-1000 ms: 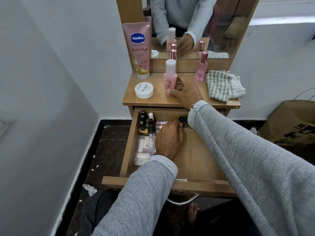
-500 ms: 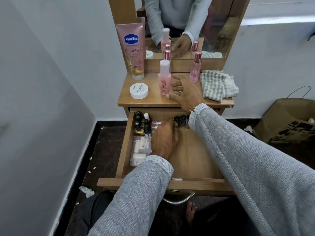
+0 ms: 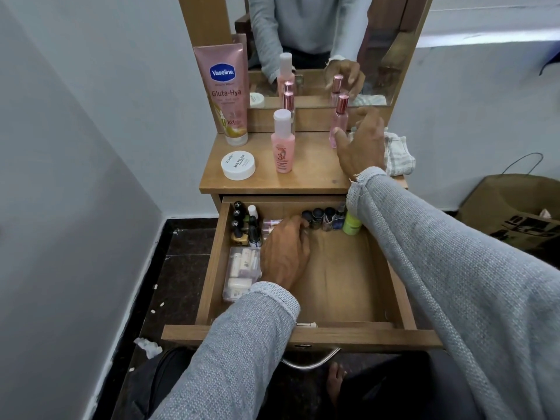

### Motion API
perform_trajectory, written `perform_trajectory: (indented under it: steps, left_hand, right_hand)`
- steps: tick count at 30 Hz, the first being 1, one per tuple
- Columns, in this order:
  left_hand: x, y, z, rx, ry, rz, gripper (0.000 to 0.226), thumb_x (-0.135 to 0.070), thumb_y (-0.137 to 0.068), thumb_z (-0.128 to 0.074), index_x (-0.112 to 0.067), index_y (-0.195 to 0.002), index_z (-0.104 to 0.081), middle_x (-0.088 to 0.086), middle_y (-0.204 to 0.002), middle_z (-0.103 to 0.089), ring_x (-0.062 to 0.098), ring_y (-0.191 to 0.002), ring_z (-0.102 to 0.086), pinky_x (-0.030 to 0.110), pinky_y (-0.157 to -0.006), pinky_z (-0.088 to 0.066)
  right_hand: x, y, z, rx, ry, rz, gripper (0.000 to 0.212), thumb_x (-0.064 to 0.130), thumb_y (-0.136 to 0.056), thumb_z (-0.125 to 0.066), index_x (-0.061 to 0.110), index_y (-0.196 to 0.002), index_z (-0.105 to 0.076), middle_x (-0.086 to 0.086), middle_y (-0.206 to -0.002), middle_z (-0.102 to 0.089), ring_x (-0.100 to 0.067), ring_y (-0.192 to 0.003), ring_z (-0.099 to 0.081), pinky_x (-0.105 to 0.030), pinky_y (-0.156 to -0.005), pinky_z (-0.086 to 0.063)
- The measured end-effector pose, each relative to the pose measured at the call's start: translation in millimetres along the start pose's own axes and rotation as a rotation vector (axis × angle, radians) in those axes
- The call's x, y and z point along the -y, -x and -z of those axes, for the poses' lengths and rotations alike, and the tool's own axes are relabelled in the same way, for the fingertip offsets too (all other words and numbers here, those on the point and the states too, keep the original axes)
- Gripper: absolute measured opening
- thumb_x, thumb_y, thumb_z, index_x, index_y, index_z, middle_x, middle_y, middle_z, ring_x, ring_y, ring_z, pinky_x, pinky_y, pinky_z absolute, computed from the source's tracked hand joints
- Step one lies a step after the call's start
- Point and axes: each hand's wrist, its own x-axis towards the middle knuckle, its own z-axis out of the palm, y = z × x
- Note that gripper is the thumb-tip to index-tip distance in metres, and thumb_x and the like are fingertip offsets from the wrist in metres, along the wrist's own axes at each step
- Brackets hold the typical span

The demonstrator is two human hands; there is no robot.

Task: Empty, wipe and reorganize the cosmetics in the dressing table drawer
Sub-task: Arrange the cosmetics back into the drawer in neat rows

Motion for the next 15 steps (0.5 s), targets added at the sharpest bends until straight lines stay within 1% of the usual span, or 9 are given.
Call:
perform_trajectory:
  steps: [3,6,9,11,14,15]
  left_hand:
    - [0.8,-0.4,-0.8,-0.007,0.002,-0.008,0.019,-0.017,-0.093,-0.054,-0.018,-0.109,-0.064,0.004,-0.104,-0.069,0.022,-0.090,-0.066,0.039,-0.076,-0.055]
    - [1.5,-1.5,-2.2,-0.012,0.003,-0.008,0.019,-0.017,-0.093,-0.053,-0.018,-0.109,-0.063,0.004,-0.104,-0.069,0.022,-0.091,-0.065,0.038,-0.076,-0.054]
    - [2.7,-3.2,-4.7,-0.009,0.001,-0.003,0.021,-0.018,-0.093,-0.054,-0.019,-0.111,-0.063,0.004,-0.107,-0.069,0.022,-0.091,-0.066,0.039,-0.077,-0.055]
    - [3.5,-4.0,-6.0,-0.007,-0.001,-0.003,0.021,-0.018,-0.093,-0.054,-0.019,-0.112,-0.063,0.003,-0.107,-0.069,0.021,-0.091,-0.066,0.039,-0.077,-0.055]
    - [3.8,-3.9,-6.7,-0.015,0.008,-0.014,0.020,-0.017,-0.093,-0.055,-0.019,-0.111,-0.063,0.003,-0.107,-0.069,0.021,-0.090,-0.066,0.039,-0.076,-0.056]
    - [3.8,-3.8,-6.8,-0.020,0.011,-0.016,0.020,-0.016,-0.093,-0.055,-0.018,-0.111,-0.063,0.003,-0.106,-0.069,0.021,-0.090,-0.066,0.039,-0.077,-0.056]
  right_hand:
    - [3.0,-8.4,-3.5,0.049,0.040,-0.001,0.053,0.027,-0.086,-0.066,0.011,-0.129,-0.040,-0.011,-0.124,-0.050,-0.025,-0.104,-0.055,-0.030,-0.085,-0.040]
    - [5.6,-14.8,-4.4,0.066,0.033,0.017,0.055,0.021,-0.086,-0.068,0.013,-0.131,-0.037,-0.012,-0.124,-0.051,-0.030,-0.107,-0.057,-0.036,-0.089,-0.043]
    - [7.3,-18.2,-3.9,0.073,0.066,0.095,0.058,0.014,-0.087,-0.066,0.015,-0.135,-0.034,-0.012,-0.116,-0.056,-0.028,-0.101,-0.058,-0.036,-0.084,-0.043]
    - [6.4,-18.3,-4.3,0.086,0.091,0.151,0.055,0.010,-0.088,-0.063,0.016,-0.135,-0.034,-0.011,-0.111,-0.060,-0.027,-0.097,-0.058,-0.037,-0.082,-0.044]
    - [4.3,-18.4,-4.5,0.094,0.087,0.182,0.049,0.006,-0.089,-0.059,0.016,-0.131,-0.036,-0.011,-0.101,-0.064,-0.030,-0.089,-0.062,-0.044,-0.079,-0.052]
    - [3.4,-18.6,-4.4,0.097,0.080,0.183,0.048,0.005,-0.089,-0.058,0.016,-0.130,-0.036,-0.010,-0.098,-0.064,-0.029,-0.086,-0.063,-0.044,-0.078,-0.052]
